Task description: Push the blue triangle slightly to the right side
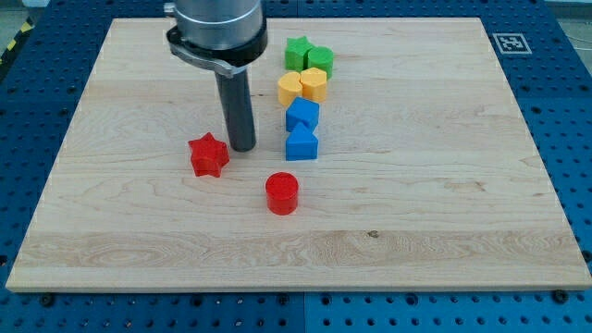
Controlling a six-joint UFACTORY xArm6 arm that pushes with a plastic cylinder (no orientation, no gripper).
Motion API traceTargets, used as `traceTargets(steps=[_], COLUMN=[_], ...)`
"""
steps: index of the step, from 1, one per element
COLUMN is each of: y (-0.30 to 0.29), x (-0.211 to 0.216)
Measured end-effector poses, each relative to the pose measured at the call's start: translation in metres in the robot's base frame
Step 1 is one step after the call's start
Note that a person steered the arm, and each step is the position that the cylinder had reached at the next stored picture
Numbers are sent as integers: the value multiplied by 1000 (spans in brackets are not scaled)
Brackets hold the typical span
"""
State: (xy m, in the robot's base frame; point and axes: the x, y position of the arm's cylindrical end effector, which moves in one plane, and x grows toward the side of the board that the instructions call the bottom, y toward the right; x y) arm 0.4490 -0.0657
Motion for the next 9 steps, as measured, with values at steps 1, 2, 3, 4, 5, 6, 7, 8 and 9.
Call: traceTargets(steps=[1, 2, 3, 4, 5, 6, 7, 8, 9], y=[6, 7, 18, 23, 23, 29, 32, 36, 44], x=[6, 7, 9, 9, 9, 12, 13, 17, 22])
